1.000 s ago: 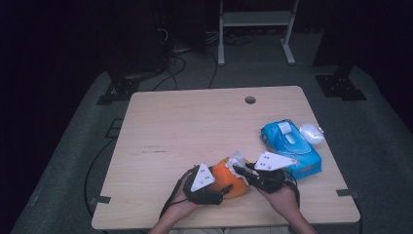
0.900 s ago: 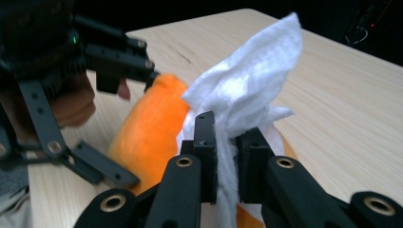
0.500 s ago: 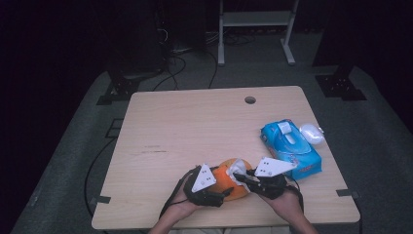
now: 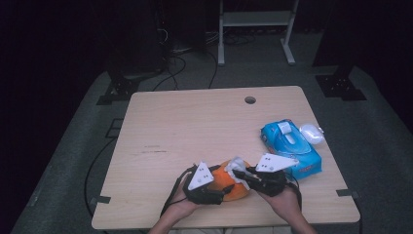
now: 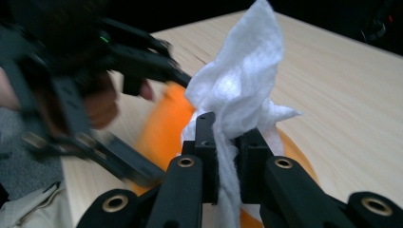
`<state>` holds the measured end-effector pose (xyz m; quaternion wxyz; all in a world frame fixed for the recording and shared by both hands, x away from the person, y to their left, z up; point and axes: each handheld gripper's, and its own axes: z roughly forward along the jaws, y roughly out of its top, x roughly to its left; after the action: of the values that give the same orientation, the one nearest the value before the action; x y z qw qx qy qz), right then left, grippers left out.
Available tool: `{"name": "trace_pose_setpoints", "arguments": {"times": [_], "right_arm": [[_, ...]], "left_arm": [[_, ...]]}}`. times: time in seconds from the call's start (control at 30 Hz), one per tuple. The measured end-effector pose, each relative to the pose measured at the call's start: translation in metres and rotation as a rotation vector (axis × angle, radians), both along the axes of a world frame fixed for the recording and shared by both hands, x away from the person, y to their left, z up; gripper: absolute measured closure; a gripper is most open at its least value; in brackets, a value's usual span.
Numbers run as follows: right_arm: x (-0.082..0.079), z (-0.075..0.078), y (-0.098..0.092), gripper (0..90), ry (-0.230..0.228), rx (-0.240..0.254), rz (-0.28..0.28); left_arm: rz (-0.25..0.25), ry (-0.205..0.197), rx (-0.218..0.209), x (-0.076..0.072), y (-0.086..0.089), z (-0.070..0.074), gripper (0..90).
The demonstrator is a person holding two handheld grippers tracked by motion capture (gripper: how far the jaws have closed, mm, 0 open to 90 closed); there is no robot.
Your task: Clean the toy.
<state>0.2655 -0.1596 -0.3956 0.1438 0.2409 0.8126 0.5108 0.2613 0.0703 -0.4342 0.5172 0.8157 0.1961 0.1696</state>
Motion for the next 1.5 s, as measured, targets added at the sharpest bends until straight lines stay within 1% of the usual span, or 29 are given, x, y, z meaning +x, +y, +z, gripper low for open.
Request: {"name": "trace_pose_setpoints", "arguments": {"times": [0.07,0.13,0.2,0.27,0.33,0.37,0.4,0.43,0.47,0.5,0.53,0.6,0.63,0.7,0.77,0.8,0.83,0.87,0.9,0.97,1.07,1.13,1.2,1.27,1.3,1.33,1.37,1.43,1.5], "right_arm": [[-0.001,0.002,0.005,81.0,-0.014,-0.008,0.010],[0.001,0.002,0.002,80.9,-0.030,-0.036,-0.014],[0.008,-0.001,-0.010,81.0,-0.027,-0.042,-0.068],[0.011,-0.004,-0.017,81.0,-0.007,-0.029,-0.084],[0.008,-0.004,-0.014,81.0,-0.010,-0.034,-0.081],[0.005,-0.003,-0.010,80.9,-0.014,-0.030,-0.065],[0.003,-0.002,-0.005,81.0,-0.015,-0.019,-0.034],[0.000,-0.001,0.000,80.9,-0.024,-0.025,-0.017],[-0.002,0.001,0.004,80.9,-0.042,-0.050,-0.012],[-0.002,0.002,0.005,81.0,-0.053,-0.063,-0.015],[-0.001,0.002,0.003,81.0,-0.050,-0.057,-0.019],[0.005,0.000,-0.006,81.0,-0.026,-0.036,-0.053],[0.007,-0.001,-0.011,81.0,-0.018,-0.036,-0.076],[0.007,-0.002,-0.016,81.0,0.003,-0.021,-0.087],[0.004,-0.001,-0.011,81.0,-0.007,-0.026,-0.075],[0.002,-0.002,-0.007,81.0,-0.015,-0.031,-0.065],[0.000,-0.001,-0.004,81.0,-0.019,-0.030,-0.054],[0.000,-0.001,-0.002,80.9,-0.016,-0.026,-0.044],[-0.001,-0.001,0.000,80.9,-0.019,-0.027,-0.038],[0.001,0.000,0.000,81.0,-0.026,-0.041,-0.041],[0.009,-0.005,-0.011,81.0,0.004,-0.023,-0.074],[0.014,-0.011,-0.021,81.1,0.008,-0.037,-0.115],[0.017,-0.014,-0.029,81.1,0.062,0.005,-0.130],[0.015,-0.013,-0.027,81.2,0.055,0.005,-0.126],[0.012,-0.011,-0.022,81.1,0.043,0.009,-0.110],[0.010,-0.009,-0.019,81.1,0.039,0.010,-0.102],[0.009,-0.007,-0.015,81.1,0.020,0.004,-0.091],[0.010,-0.007,-0.014,81.1,0.021,0.003,-0.089],[0.016,-0.012,-0.021,81.0,0.058,0.026,-0.103]], "left_arm": [[-0.013,-0.029,0.026,-0.005,-0.004,-0.001,32.6],[-0.025,-0.042,0.037,-0.007,-0.005,-0.001,33.2],[-0.033,-0.041,0.028,-0.007,-0.005,-0.002,33.1],[-0.045,-0.020,0.010,-0.004,-0.006,-0.001,28.3],[-0.043,0.025,-0.022,-0.001,-0.006,0.001,16.8],[-0.031,0.038,-0.040,0.000,-0.005,0.000,14.3],[-0.027,0.040,-0.036,0.001,-0.005,-0.001,14.4],[-0.029,0.019,-0.016,0.000,-0.004,-0.002,16.6],[-0.025,-0.001,-0.004,-0.001,-0.003,-0.003,23.6],[-0.019,-0.002,-0.003,-0.001,-0.002,-0.003,27.9],[-0.014,-0.007,0.002,-0.001,-0.002,-0.002,30.3],[-0.014,-0.014,0.010,-0.001,-0.001,-0.002,32.9],[-0.017,-0.011,0.005,-0.001,0.000,-0.003,33.0],[-0.031,-0.005,-0.003,0.001,0.001,-0.003,32.4],[-0.047,0.030,-0.030,0.003,0.000,-0.001,24.0],[-0.049,0.034,-0.044,0.003,0.000,0.000,17.5],[-0.045,0.029,-0.049,0.003,0.000,0.001,16.5],[-0.040,0.025,-0.045,0.002,-0.001,0.000,16.7],[-0.032,0.006,-0.030,0.002,0.000,-0.001,21.1],[-0.020,0.011,-0.032,0.003,0.002,-0.002,30.4],[-0.010,0.009,-0.026,0.004,0.004,-0.003,35.2],[-0.012,0.011,-0.027,0.005,0.005,-0.003,36.1],[-0.016,0.018,-0.037,0.006,0.006,-0.004,36.1],[-0.026,0.022,-0.046,0.007,0.005,-0.003,32.1],[-0.028,0.028,-0.058,0.007,0.005,-0.003,26.6],[-0.026,0.032,-0.071,0.007,0.005,-0.002,23.9],[-0.024,0.031,-0.067,0.007,0.006,-0.002,22.7],[-0.013,0.015,-0.047,0.006,0.008,-0.002,30.6],[0.005,0.014,-0.041,0.006,0.007,-0.001,36.4]]}}
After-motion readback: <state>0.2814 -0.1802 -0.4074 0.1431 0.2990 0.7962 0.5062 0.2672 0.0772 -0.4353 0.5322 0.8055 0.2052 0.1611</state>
